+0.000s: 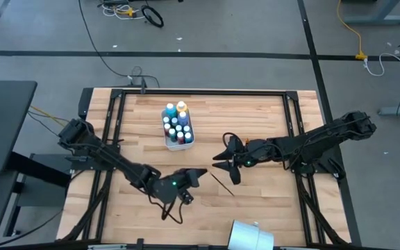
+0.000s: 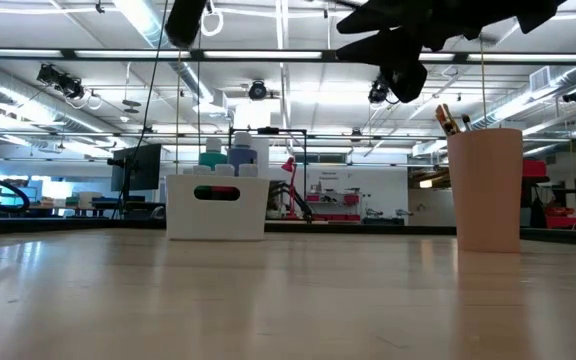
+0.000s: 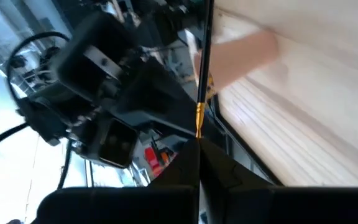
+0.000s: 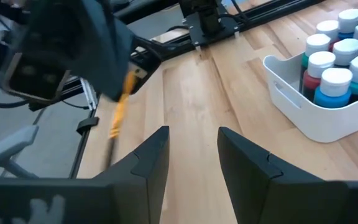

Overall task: Pick & Place Paint Supplies
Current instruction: Put the gold paint brush into the orange cup

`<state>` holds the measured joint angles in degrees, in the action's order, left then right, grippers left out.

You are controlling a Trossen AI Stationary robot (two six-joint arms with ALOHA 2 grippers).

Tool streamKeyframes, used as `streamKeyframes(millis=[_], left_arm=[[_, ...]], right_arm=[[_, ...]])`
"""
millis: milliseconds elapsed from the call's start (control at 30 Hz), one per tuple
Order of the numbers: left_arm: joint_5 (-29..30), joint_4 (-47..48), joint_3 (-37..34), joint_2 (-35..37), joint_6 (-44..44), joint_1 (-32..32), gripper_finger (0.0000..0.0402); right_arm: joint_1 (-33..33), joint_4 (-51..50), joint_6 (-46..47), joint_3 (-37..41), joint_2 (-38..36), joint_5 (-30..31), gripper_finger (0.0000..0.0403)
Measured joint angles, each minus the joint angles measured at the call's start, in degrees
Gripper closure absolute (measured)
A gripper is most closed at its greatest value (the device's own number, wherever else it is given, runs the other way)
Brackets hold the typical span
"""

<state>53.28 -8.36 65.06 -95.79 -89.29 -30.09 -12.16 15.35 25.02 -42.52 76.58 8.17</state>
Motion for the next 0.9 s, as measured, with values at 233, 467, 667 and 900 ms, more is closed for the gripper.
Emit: streamKeyframes(millis=[233, 467, 667, 900], left_arm=[[3.9, 7.5, 0.0, 0.0, 3.1, 0.0, 0.0400], [1.7, 6.7, 0.0, -0.1, 2.9, 1.7, 0.0400], [1.3, 0.8, 0.0, -0.1, -1.6, 3.5, 0.0400], [1.1, -1.9, 0.0, -0.1, -6.0, 4.9, 0.0400]], right_arm=[[0.0, 2.1, -0.1, 0.0, 0.0, -3.1, 0.0263], [0.0, 2.6, 0.0, 0.0, 0.0, -3.1, 0.0263], [0.0, 2.5, 0.0, 0.0, 0.0, -3.0, 0.0263], [0.0, 2.1, -0.7, 0.0, 0.0, -2.7, 0.0268]])
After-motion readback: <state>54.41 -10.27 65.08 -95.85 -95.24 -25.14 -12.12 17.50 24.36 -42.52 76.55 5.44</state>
